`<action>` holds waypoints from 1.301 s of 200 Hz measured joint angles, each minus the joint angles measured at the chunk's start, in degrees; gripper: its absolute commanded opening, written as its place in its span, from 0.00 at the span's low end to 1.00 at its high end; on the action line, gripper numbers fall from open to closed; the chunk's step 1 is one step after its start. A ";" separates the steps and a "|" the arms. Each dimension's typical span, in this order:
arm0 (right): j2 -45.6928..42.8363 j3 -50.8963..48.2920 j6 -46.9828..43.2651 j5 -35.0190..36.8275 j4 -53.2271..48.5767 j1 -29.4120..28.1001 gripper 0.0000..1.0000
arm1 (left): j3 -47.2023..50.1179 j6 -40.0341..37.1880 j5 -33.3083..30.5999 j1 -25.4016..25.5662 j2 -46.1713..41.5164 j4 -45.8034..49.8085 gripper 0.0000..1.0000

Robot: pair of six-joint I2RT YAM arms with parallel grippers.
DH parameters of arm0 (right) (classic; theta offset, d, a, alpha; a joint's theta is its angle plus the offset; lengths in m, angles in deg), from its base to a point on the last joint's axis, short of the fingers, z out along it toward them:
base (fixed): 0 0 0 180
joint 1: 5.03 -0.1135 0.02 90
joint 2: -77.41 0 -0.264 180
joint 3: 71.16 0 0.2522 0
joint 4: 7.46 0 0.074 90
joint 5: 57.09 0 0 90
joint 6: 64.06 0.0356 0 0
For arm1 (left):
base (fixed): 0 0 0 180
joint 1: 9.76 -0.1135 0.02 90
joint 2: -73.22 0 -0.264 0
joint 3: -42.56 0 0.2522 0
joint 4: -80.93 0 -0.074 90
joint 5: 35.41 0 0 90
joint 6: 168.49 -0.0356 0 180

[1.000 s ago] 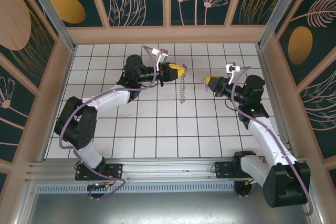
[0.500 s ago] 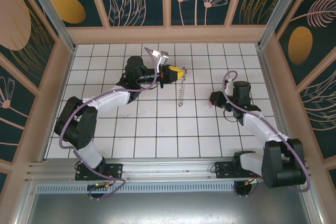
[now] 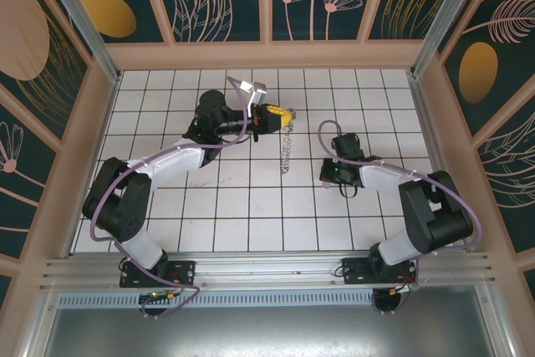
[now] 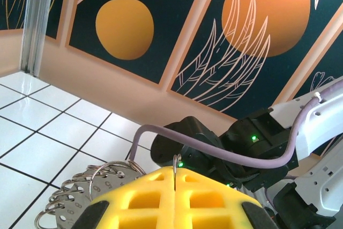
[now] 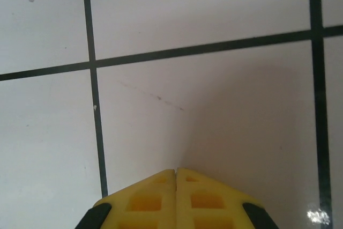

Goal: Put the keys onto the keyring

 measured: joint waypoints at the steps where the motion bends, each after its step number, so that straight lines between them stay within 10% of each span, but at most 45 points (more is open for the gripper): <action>1: 0.13 0.13 -0.02 0.15 0.00 -0.09 0.00 | 0.02 0.02 0.00 0.00 0.00 0.00 0.00; 51: 1.03 2.47 2.36 2.60 -2.54 -0.61 0.37 | 0.07 0.07 0.02 0.00 0.00 -0.46 0.00; 135: -4.28 4.13 13.35 5.68 -8.33 -1.29 0.28 | 0.24 0.48 0.02 0.00 0.00 -1.75 0.00; 260: 0.24 6.12 3.96 9.99 -10.47 -4.76 0.28 | 0.28 1.16 0.04 -0.02 0.00 -3.04 0.00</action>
